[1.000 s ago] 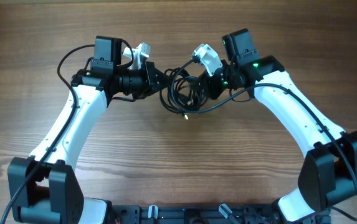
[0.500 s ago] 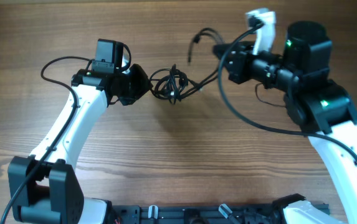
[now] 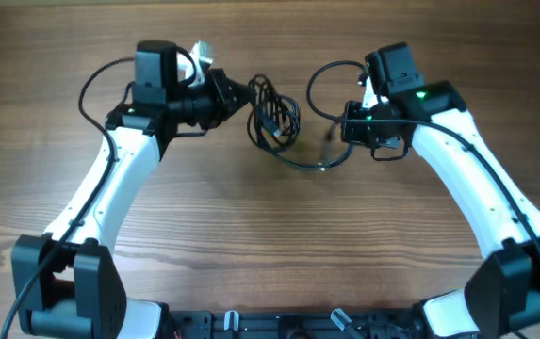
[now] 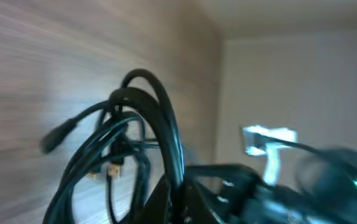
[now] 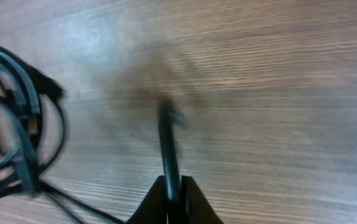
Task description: Untangle cables
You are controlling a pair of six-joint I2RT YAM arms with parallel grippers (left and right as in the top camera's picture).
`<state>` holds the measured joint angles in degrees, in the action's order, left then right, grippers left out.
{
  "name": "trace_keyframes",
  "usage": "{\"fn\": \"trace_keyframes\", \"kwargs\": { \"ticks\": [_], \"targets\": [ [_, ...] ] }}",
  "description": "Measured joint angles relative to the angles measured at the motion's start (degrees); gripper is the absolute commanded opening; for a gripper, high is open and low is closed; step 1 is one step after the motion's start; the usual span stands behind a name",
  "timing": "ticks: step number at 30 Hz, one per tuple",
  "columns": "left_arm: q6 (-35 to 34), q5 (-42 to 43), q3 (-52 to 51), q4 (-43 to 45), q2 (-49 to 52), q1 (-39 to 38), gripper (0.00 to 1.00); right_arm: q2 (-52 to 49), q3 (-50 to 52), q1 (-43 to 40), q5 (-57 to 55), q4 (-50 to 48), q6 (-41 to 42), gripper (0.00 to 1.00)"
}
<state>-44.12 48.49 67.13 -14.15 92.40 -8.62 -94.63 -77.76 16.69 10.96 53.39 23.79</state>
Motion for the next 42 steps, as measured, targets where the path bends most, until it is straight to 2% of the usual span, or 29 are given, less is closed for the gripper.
{"fn": "trace_keyframes", "kwargs": {
  "ticks": [2,4,10,15,23,29,36,42],
  "targets": [
    [-0.37,6.43,0.0,2.36,0.0,1.29,0.04,-0.42,0.0,0.0,4.17,-1.51,-4.04,0.51],
    [-0.79,11.93,0.0,3.26,0.0,2.6,0.04,-0.42,-0.02,0.0,9.11,-2.43,-7.93,0.54],
    [-1.29,18.82,-0.02,4.07,0.0,4.15,0.04,0.55,-4.81,0.0,18.67,-2.64,-14.12,0.6],
    [-6.51,24.09,-0.02,10.19,0.0,4.15,0.04,2.36,-7.26,0.24,23.47,-6.8,-16.2,0.59],
    [-14.86,25.18,-0.02,10.56,0.0,4.15,0.04,0.87,-7.26,2.93,24.24,-8.24,-16.44,0.58],
    [-24.26,25.18,-0.02,10.73,0.0,4.15,0.04,-1.99,-7.26,2.95,23.47,-9.75,-18.1,0.57],
    [-38.82,25.77,-0.07,24.44,0.0,4.15,0.04,-6.32,-7.1,3.06,23.26,-11.15,-19.12,0.5],
    [-44.24,25.81,-0.07,26.21,0.0,4.15,0.04,-8.39,-7.1,3.06,23.28,-17.4,-20.28,0.44]
  ]
}}
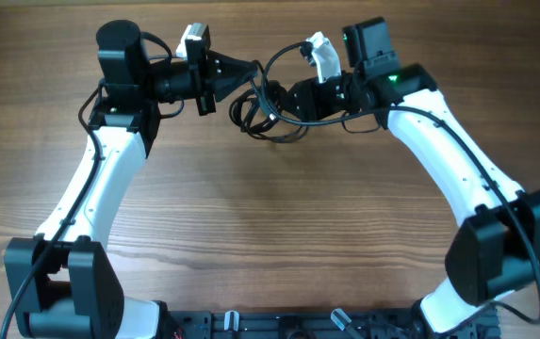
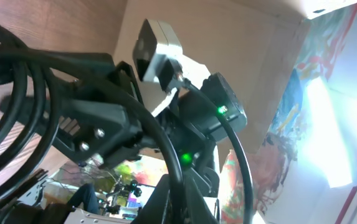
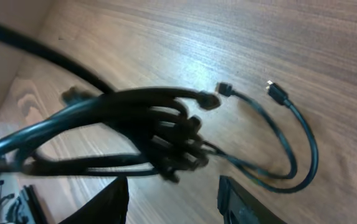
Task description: Untangle cables
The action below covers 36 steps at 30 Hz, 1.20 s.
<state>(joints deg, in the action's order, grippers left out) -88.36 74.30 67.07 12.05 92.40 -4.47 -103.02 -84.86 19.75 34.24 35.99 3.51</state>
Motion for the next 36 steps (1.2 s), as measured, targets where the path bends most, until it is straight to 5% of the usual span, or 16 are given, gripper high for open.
{"fn": "trace_keyframes", "kwargs": {
  "ticks": [6,8,9,14,17,19,24,26,28,35,36],
  "targets": [
    [-0.94,0.0,0.0,0.0,0.0,0.0,0.04,-4.09,0.04,1.18,-0.22,-9.01,0.04,0.3],
    [-0.94,-0.02,0.0,-0.02,0.0,0.0,0.04,-5.62,0.07,2.16,-0.31,-11.76,1.01,0.07],
    [-0.96,-0.02,0.0,0.0,0.0,0.0,0.04,-6.45,0.07,2.67,-0.98,-12.02,2.14,0.04],
    [1.75,-0.92,0.0,-0.07,0.0,0.0,0.04,-6.82,0.07,2.78,-2.78,-8.5,4.94,0.04],
    [7.98,-2.97,0.0,-0.26,0.0,0.26,0.04,-6.1,0.07,2.78,-5.51,0.28,6.51,0.04],
    [17.99,-6.4,0.55,-7.39,-0.02,1.44,0.07,-3.04,0.04,2.78,-8.33,6.12,6.99,0.04],
    [32.7,-24.79,0.66,-36.17,-0.15,2.29,0.28,3.43,0.09,2.78,-11.02,14.82,6.95,0.04],
    [35.15,-33.88,0.44,-43.01,-0.15,2.29,0.48,3.5,0.09,2.78,-11.41,17.42,6.95,0.04],
    [38.1,-40.68,0.39,-46.36,-0.15,2.29,0.56,3.5,0.09,2.91,-11.63,18.27,6.97,0.04],
    [51.34,-42.53,0.39,-47.34,-0.15,2.19,0.53,3.5,0.09,6.84,-12.09,18.47,8.07,0.04],
    [53.42,-42.05,0.39,-47.87,-0.15,1.79,0.44,3.5,0.09,7.02,-12.07,18.47,8.24,0.04]
  ]
}}
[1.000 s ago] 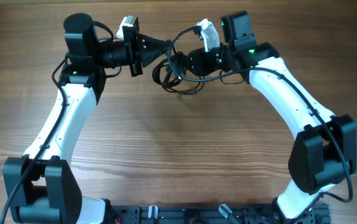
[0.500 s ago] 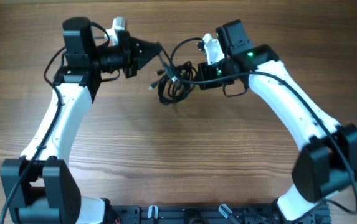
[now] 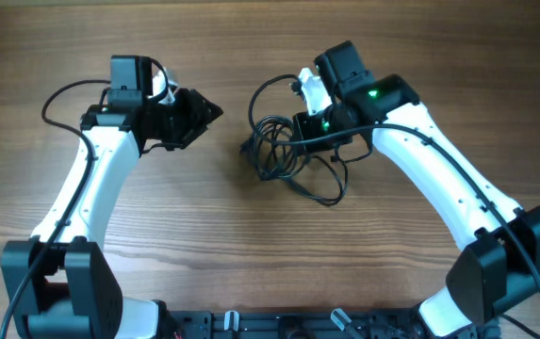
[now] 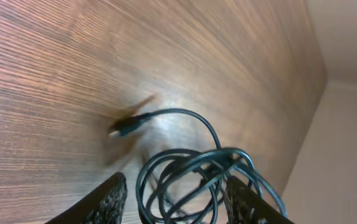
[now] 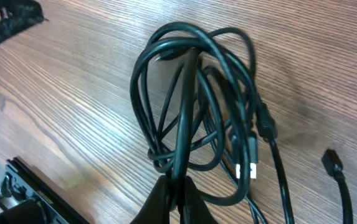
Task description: Untangle cables
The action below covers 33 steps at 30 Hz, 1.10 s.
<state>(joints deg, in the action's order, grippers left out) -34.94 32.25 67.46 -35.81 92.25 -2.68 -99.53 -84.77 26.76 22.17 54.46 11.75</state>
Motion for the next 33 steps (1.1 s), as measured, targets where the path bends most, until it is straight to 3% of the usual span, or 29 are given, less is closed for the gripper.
{"fn": "trace_keyframes", "kwargs": {
  "ticks": [2,4,6,11,20,26,30,31,33],
  "targets": [
    [2.82,0.59,0.0,-1.18,0.0,-2.25,0.37,0.0,0.0,-0.02,-0.79,-0.02,0.9,0.04],
    [4.11,0.61,0.0,-2.16,0.0,-5.46,0.37,0.0,0.0,-0.02,-1.29,0.0,1.38,0.04],
    [4.55,0.61,-0.02,-2.43,0.0,-9.73,0.5,0.0,0.0,-0.02,-1.46,-0.04,1.73,0.04],
    [7.04,-0.76,-1.09,-0.55,0.09,-18.43,0.48,0.0,0.0,-0.02,-1.68,-0.04,1.73,0.04],
    [13.31,-0.74,-1.42,2.12,8.52,-20.63,0.43,0.0,0.0,-0.02,-1.7,-0.07,1.73,0.04],
    [15.39,1.77,-1.42,1.73,11.37,-20.63,0.33,0.0,0.0,-0.02,-1.7,-0.39,1.73,0.04],
    [15.91,2.97,-1.42,2.99,14.34,-20.63,0.13,0.0,0.0,-0.02,-1.7,-0.74,1.73,0.04],
    [15.72,3.21,-1.42,3.39,14.86,-20.63,0.04,0.0,0.0,-0.02,-1.7,-0.74,1.7,0.04],
    [15.89,3.34,-1.42,4.59,16.24,-20.68,0.04,0.0,0.0,-0.02,-1.73,-0.81,1.7,0.04]
  ]
}}
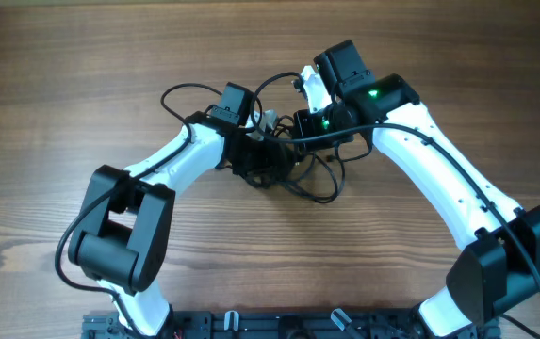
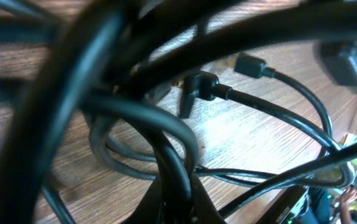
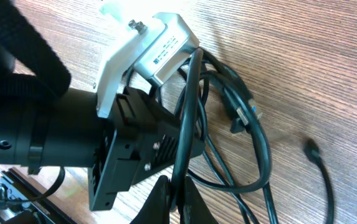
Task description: Untangle cables
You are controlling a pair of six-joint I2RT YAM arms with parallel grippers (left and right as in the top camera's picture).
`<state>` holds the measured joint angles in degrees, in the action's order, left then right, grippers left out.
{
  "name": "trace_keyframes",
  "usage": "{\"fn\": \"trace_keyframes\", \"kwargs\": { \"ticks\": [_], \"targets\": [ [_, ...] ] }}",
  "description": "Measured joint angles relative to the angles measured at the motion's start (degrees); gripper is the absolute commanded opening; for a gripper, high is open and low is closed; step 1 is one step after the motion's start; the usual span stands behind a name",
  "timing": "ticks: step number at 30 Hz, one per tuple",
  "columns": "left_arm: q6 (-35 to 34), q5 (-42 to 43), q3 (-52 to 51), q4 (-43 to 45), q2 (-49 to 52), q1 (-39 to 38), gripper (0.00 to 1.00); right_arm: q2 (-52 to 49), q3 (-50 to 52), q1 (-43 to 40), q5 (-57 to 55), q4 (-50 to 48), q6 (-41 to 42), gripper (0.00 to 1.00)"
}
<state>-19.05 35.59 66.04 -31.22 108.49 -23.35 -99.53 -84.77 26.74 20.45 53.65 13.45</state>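
Observation:
A tangle of black cables (image 1: 300, 171) lies on the wooden table, with loose loops trailing to its front right. My left gripper (image 1: 268, 162) is pushed into the tangle from the left. In the left wrist view it (image 2: 178, 190) is shut on one thick strand, with other cables (image 2: 265, 115) and a black plug (image 2: 197, 87) just beyond. My right gripper (image 1: 298, 127) sits at the tangle's far side. The right wrist view shows it (image 3: 177, 186) shut on a thin strand next to the left gripper's body (image 3: 128, 143), with a loose plug (image 3: 312, 149) on the wood.
Bare wooden table (image 1: 251, 254) surrounds the tangle. A black mounting rail (image 1: 279, 325) runs along the near edge. Each arm's own black lead (image 1: 189, 91) loops above its wrist.
My left gripper was open and well to the left of the tangle; now it is inside the tangle and shut on a strand. The right gripper still holds its strand in the same place.
First the left gripper held the bundle and the right held a single cable end further right. Then both were at the back, left shut on a strand, right open around the bundle. Then the right held it alone on the table. Now both grip it.

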Motion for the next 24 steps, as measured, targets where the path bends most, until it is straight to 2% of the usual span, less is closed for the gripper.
{"fn": "trace_keyframes", "kwargs": {
  "ticks": [3,7,10,13,14,15,18,21,24],
  "targets": [
    [-1.64,0.37,-0.04,1.68,0.28,0.0,0.04,0.0,0.0,0.0,0.0,-1.05,0.0,0.04],
    [-2.95,6.47,-0.04,2.38,0.15,2.14,0.04,0.0,0.0,0.0,0.0,-2.49,0.0,0.05],
    [-3.34,9.2,-0.09,0.87,-4.9,5.53,0.04,0.0,0.0,0.0,0.0,-3.15,0.0,0.06],
    [-3.28,11.34,-0.09,0.46,-14.49,8.26,0.04,0.0,0.0,-0.04,0.07,-3.8,0.39,0.14],
    [-3.28,11.78,-0.09,0.28,-17.38,8.55,0.04,0.0,0.0,-0.04,0.52,-4.66,0.42,0.19],
    [-3.28,12.17,-0.09,0.02,-19.87,8.55,0.04,0.0,0.0,-0.04,1.27,-5.68,0.42,0.29],
    [-3.32,13.7,-0.09,-0.04,-24.0,8.55,0.04,0.0,0.0,-0.04,4.31,-8.81,0.46,0.41],
    [-3.34,18.03,-0.09,-0.04,-24.94,9.62,0.04,0.0,0.0,-0.04,7.43,-10.8,0.42,0.45],
    [-4.52,22.45,-0.09,0.02,-24.94,12.66,0.04,0.0,0.0,-0.52,10.03,-10.91,-0.31,0.43]
  ]
}}
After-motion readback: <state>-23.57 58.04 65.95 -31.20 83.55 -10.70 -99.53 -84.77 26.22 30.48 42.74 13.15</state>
